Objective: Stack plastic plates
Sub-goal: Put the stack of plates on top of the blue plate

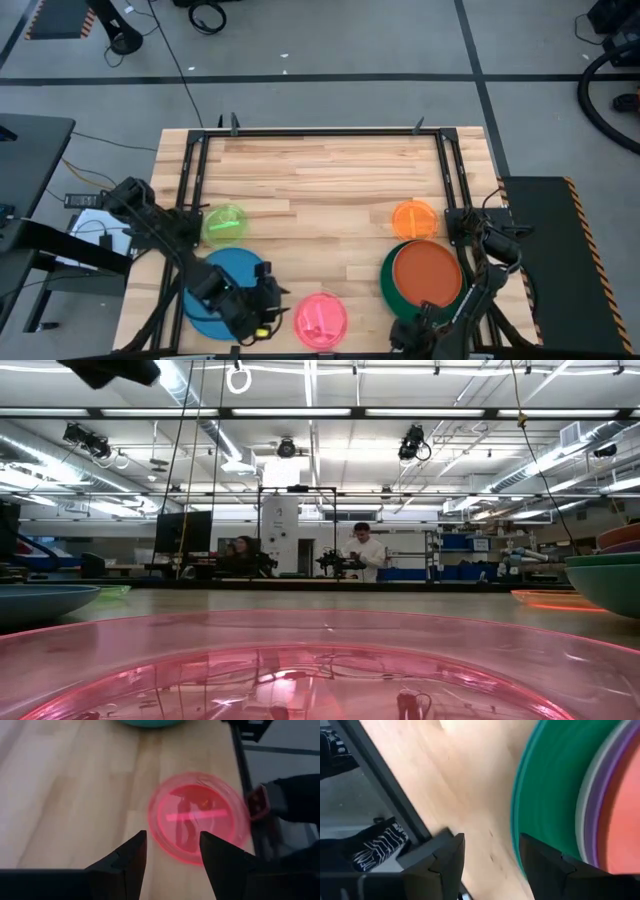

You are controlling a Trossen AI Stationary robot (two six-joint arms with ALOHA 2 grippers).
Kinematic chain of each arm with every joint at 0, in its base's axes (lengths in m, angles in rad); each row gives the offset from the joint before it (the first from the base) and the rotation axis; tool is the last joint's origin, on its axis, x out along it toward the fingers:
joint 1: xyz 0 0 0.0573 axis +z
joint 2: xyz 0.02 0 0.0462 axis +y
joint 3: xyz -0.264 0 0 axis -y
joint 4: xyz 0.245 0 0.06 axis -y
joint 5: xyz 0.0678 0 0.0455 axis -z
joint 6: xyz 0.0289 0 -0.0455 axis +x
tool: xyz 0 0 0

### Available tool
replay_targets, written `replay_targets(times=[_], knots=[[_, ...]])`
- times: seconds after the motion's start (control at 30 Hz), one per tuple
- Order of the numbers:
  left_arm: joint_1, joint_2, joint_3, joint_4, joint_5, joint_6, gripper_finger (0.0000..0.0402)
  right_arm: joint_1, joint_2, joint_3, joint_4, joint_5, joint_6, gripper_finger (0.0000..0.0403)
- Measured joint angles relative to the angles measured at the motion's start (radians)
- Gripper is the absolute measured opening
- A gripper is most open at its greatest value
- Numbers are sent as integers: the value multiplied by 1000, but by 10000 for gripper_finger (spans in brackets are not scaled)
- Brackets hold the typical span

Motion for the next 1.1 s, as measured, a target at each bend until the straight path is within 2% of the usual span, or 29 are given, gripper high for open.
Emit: replay_targets(times=[0.27, 0.5, 0.63, 0.77, 0.97, 1.1], knots=[[-74, 0, 0, -3, 0, -1, 188, -83, 0, -2, 0, 24, -115, 194], [-92, 0, 0, -3, 0, -1, 188, -149, 0, -2, -4, 47, -151, 194], [-92, 0, 0, -3, -1, 2, 188, -165, 0, -3, 14, 49, -335, 194], [-88, 0, 0, -3, -1, 4, 188, -178, 0, -3, 12, 54, -419, 194], [-83, 0, 0, 1, -2, 2, 188, -194, -2, -50, 42, 65, -458, 194], [-83, 0, 0, 2, -2, 1, 188, -207, -1, -116, 37, 17, -388, 194]])
